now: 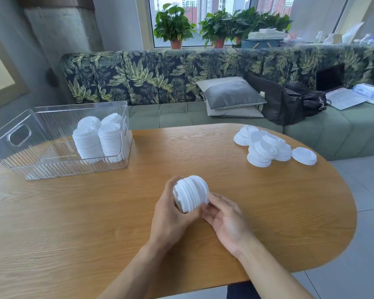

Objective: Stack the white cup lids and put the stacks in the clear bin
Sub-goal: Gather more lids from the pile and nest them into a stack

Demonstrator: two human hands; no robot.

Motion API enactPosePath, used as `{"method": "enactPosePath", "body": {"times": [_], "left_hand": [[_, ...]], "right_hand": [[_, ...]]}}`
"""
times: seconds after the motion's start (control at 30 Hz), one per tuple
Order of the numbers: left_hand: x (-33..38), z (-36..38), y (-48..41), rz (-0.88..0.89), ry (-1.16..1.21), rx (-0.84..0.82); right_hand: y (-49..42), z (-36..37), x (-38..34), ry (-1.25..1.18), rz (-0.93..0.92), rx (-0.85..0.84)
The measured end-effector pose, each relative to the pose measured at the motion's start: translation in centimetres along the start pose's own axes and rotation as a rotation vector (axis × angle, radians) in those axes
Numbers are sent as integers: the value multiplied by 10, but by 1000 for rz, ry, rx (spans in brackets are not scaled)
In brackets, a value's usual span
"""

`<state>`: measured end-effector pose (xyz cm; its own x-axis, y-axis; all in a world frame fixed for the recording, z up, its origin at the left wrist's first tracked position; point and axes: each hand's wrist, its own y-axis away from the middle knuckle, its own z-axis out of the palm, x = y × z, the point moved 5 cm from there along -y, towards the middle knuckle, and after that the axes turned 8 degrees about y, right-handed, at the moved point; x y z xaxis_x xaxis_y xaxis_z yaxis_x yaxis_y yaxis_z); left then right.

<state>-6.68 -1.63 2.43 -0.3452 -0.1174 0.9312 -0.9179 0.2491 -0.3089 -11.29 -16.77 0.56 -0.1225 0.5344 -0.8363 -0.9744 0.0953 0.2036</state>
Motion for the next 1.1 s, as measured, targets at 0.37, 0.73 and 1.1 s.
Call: {"method": "enactPosePath", "body": {"times": [0.37,0.73,1.1], "left_hand": [[6,3,6,72,-197,58],[3,-2,9,125,-138,118],[6,8,8,132,-297,-21]], "right_hand": [[0,-3,0,-118,-5,29],[-1,-9,-3,-254,17,63],[-12,-13,-19,255,-90,208]]}}
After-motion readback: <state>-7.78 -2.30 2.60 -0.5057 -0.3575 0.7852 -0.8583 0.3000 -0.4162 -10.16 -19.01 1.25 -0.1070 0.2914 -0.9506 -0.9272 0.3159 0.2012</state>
